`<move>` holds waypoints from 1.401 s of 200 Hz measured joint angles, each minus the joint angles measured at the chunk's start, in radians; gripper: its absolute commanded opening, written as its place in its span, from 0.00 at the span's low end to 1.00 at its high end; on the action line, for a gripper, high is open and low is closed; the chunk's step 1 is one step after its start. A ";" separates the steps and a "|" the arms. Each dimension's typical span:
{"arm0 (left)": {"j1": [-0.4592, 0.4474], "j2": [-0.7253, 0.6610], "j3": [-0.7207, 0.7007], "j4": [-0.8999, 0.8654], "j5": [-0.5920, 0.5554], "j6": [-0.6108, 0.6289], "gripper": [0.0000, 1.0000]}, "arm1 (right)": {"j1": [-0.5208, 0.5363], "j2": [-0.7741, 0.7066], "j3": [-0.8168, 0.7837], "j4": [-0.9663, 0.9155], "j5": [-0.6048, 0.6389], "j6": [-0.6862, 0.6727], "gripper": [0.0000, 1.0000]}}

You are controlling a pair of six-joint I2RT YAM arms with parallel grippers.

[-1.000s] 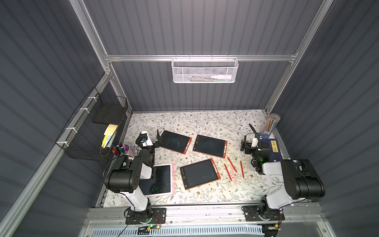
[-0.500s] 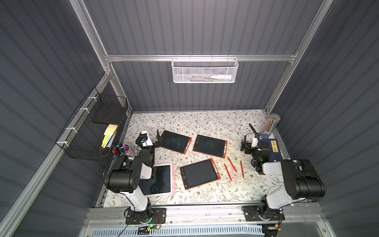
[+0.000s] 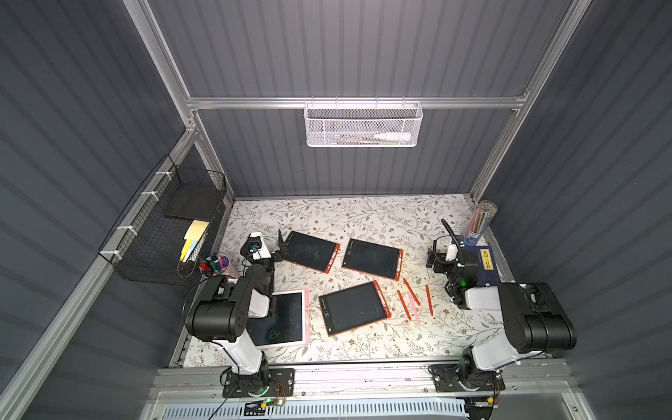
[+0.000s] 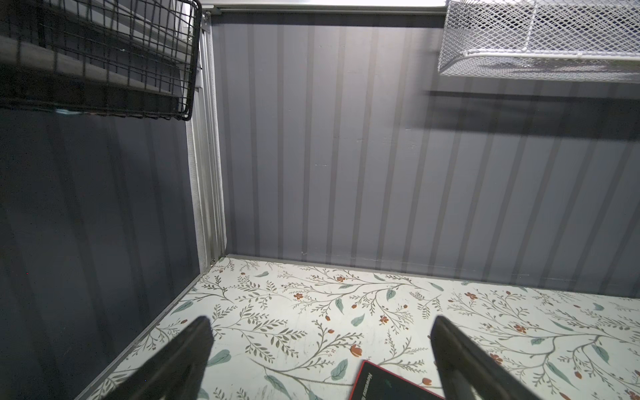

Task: Place the stylus back onto the writing tablet
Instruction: Pick up the stylus from the center of the board.

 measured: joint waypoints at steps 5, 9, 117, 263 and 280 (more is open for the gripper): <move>0.000 0.000 0.000 0.000 0.000 0.000 0.99 | 0.000 0.000 0.000 0.000 0.000 0.000 0.99; 0.000 0.000 0.000 0.000 0.000 0.000 1.00 | 0.000 0.000 0.000 0.000 0.000 0.000 0.99; 0.000 0.000 0.000 0.000 0.000 0.000 0.99 | 0.000 0.000 0.000 0.000 -0.002 0.000 0.99; -0.208 -0.184 0.335 -0.370 -0.039 -0.062 1.00 | 0.044 -0.399 0.182 -0.617 0.001 0.180 0.99; -0.222 -0.184 0.437 -0.505 0.017 -0.111 0.99 | 0.053 -0.435 0.222 -0.720 0.000 0.234 0.99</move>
